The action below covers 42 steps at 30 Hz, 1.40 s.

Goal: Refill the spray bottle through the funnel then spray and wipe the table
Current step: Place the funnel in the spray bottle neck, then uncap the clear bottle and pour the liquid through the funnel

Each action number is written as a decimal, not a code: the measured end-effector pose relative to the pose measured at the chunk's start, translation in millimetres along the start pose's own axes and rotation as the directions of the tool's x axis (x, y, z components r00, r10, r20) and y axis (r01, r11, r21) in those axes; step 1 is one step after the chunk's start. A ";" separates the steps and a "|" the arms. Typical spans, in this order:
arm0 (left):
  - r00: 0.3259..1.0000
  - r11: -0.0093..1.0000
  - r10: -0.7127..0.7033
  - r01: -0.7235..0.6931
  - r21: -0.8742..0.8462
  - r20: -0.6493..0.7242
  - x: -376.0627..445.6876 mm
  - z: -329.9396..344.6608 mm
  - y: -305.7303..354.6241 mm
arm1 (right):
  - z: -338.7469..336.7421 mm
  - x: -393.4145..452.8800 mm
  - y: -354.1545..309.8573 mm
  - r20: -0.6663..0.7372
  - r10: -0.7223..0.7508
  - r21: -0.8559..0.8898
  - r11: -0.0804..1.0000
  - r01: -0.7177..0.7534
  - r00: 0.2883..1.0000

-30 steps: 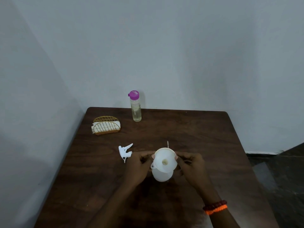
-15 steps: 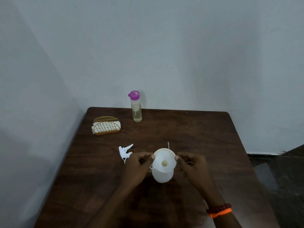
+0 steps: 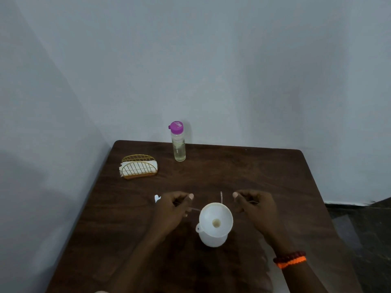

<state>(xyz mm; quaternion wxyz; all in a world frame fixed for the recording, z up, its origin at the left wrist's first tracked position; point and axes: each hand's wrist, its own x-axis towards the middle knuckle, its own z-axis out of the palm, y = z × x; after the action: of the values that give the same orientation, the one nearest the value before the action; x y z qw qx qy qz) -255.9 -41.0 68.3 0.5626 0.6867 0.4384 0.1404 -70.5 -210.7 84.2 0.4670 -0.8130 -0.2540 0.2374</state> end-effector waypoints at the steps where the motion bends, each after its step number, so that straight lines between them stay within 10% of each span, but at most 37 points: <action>1: 1.000 1.000 -0.001 0.002 0.028 -0.014 10.3 -4.2 0.9 | 2.3 8.9 -5.2 0.020 -0.005 -0.020 1.000 0.006 1.000; 12: 0.903 0.960 0.260 -0.205 0.190 -0.341 160.1 -39.9 34.4 | 90.0 170.2 -55.9 0.194 -0.165 -0.210 0.956 0.205 0.967; 23: 0.889 0.849 0.458 -0.443 0.288 0.019 229.9 -57.8 61.7 | 166.8 256.3 -68.7 0.410 -0.287 -0.078 0.935 0.347 0.866; 42: 0.803 0.785 0.596 -0.581 0.216 -0.011 129.4 -11.5 80.5 | 89.4 146.8 -55.6 0.192 -0.408 -0.062 0.903 0.426 0.893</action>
<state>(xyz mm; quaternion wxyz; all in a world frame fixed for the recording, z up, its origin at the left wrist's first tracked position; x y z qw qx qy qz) -153.4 66.2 105.3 0.4006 0.8364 0.2359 0.2903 -25.5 -36.2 71.0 0.4406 -0.7385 -0.4742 0.1885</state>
